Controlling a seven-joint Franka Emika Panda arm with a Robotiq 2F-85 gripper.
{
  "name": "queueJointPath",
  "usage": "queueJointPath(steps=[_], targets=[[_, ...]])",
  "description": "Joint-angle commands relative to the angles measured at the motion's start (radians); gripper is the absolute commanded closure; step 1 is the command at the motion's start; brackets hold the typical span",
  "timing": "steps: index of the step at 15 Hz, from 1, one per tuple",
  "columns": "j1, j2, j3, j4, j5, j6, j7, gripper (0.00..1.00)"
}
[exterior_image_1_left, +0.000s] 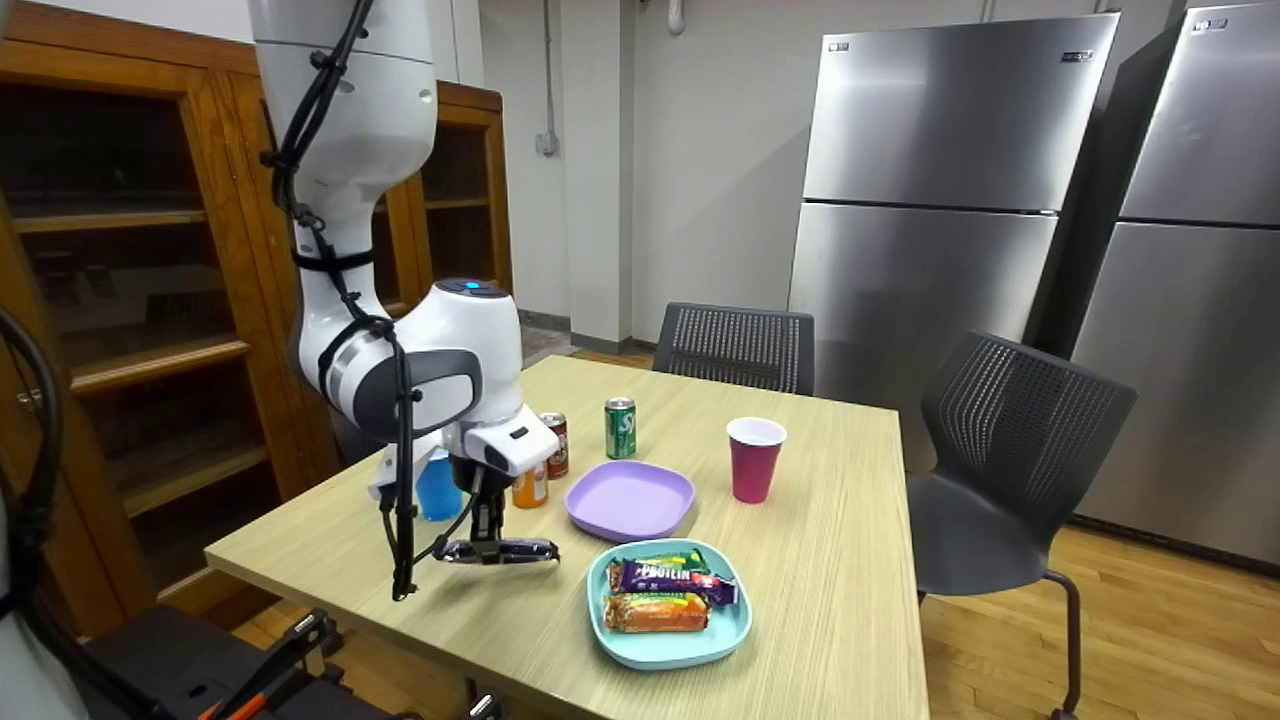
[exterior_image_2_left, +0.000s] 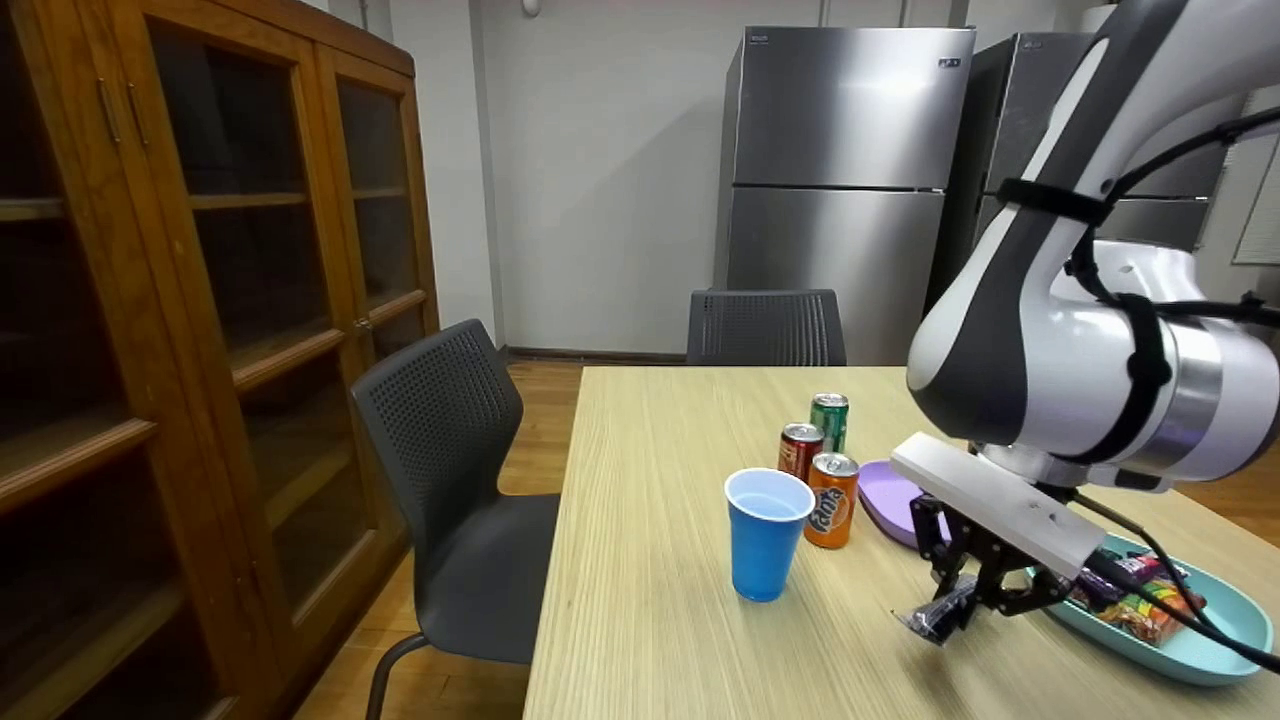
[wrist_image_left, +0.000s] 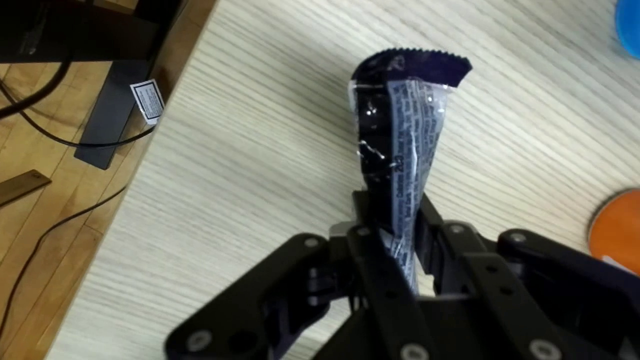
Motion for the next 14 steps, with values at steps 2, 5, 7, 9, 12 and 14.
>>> queueJointPath(steps=[2, 5, 7, 9, 12, 14], targets=[[-0.177, -0.123, 0.106, -0.062, 0.007, -0.004, -0.042, 0.94], [-0.222, -0.164, 0.094, -0.078, -0.001, -0.005, -0.055, 0.94], [-0.235, -0.182, 0.072, -0.087, -0.01, -0.003, -0.067, 0.94], [-0.253, -0.19, 0.056, -0.09, -0.017, 0.002, -0.086, 0.94], [-0.275, -0.182, 0.025, -0.077, -0.025, -0.003, -0.112, 0.94], [-0.288, -0.168, -0.004, -0.063, -0.031, -0.006, -0.131, 0.94]])
